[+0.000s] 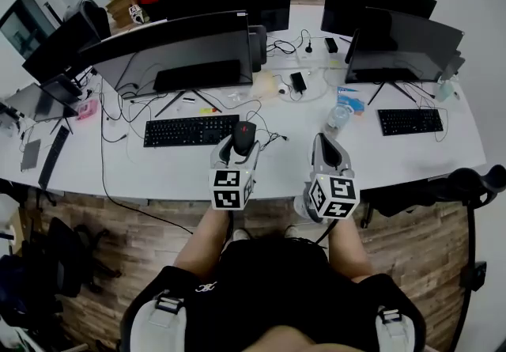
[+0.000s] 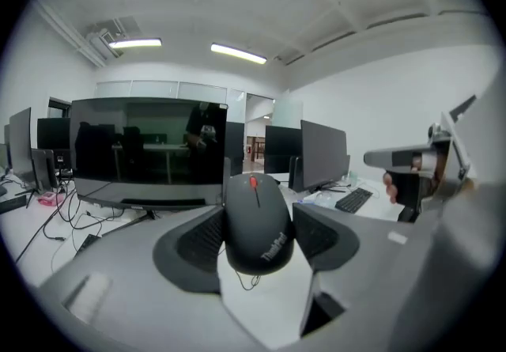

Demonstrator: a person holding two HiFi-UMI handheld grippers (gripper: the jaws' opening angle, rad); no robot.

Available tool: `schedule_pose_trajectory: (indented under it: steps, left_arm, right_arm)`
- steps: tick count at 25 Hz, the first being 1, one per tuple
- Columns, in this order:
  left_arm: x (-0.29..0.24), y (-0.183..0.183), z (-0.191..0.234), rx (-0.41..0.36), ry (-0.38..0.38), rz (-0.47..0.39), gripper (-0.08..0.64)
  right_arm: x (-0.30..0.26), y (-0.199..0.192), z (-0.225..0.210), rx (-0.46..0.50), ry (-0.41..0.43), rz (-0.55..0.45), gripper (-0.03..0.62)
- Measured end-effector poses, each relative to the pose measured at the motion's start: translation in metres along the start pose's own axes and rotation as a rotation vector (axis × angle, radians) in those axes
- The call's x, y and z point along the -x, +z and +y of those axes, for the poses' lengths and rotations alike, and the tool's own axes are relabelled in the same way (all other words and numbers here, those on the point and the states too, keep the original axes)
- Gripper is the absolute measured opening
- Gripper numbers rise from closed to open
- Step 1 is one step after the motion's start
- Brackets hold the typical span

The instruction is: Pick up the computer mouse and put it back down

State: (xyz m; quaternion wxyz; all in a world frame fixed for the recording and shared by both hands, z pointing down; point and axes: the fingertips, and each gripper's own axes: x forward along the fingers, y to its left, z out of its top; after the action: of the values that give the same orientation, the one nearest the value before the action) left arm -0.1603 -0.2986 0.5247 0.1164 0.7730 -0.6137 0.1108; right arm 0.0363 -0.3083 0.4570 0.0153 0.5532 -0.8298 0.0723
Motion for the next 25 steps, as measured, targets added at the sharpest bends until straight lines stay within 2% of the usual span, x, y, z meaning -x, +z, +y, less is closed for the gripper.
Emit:
schedule_pose_trajectory:
  steps: [5, 10, 25]
  left_arm:
    - [0.014, 0.033, 0.000, -0.009, 0.015, -0.079, 0.322]
    - [0.022, 0.049, 0.001, -0.027, 0.030, -0.118, 0.322]
    - [0.020, 0.040, 0.005, -0.016, 0.041, -0.107, 0.322]
  right_arm:
    - [-0.007, -0.004, 0.010, 0.002, 0.030, 0.008, -0.003]
    - [-0.012, -0.004, 0.014, 0.002, 0.042, 0.006, -0.003]
    - [-0.012, 0.002, 0.014, 0.009, 0.038, -0.012, -0.003]
